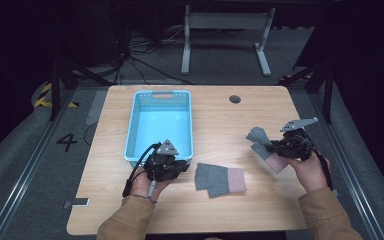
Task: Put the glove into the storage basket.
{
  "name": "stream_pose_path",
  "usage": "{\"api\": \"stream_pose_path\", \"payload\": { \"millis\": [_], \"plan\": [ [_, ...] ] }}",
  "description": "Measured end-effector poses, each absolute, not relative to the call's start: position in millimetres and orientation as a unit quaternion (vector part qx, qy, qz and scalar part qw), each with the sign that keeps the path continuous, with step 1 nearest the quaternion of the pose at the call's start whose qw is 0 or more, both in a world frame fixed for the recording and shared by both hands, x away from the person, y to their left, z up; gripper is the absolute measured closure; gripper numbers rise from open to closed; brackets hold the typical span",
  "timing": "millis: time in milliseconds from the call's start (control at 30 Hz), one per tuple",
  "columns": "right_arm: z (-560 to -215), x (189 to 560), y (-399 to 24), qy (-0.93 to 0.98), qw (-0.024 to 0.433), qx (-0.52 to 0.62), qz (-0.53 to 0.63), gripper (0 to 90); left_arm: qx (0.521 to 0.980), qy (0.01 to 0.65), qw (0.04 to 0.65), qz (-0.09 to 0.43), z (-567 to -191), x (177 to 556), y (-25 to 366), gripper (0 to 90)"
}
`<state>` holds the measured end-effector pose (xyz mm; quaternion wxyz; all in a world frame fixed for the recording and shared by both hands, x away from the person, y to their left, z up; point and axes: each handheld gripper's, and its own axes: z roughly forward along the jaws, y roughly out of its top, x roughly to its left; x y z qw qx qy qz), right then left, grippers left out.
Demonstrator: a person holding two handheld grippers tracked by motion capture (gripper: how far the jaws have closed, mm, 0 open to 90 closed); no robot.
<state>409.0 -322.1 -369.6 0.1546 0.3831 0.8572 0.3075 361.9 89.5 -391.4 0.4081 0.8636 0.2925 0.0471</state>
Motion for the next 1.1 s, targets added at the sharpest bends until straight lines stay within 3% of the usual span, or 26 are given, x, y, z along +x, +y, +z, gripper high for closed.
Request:
{"api": "stream_pose_path", "payload": {
  "millis": [1100],
  "plan": [
    [-374.7,388.1,-246.1,0.920,0.094,0.208,0.320,74.8,0.874,0.285,0.391,0.052,-392.9,360.4,86.1,74.0]
  ]
}}
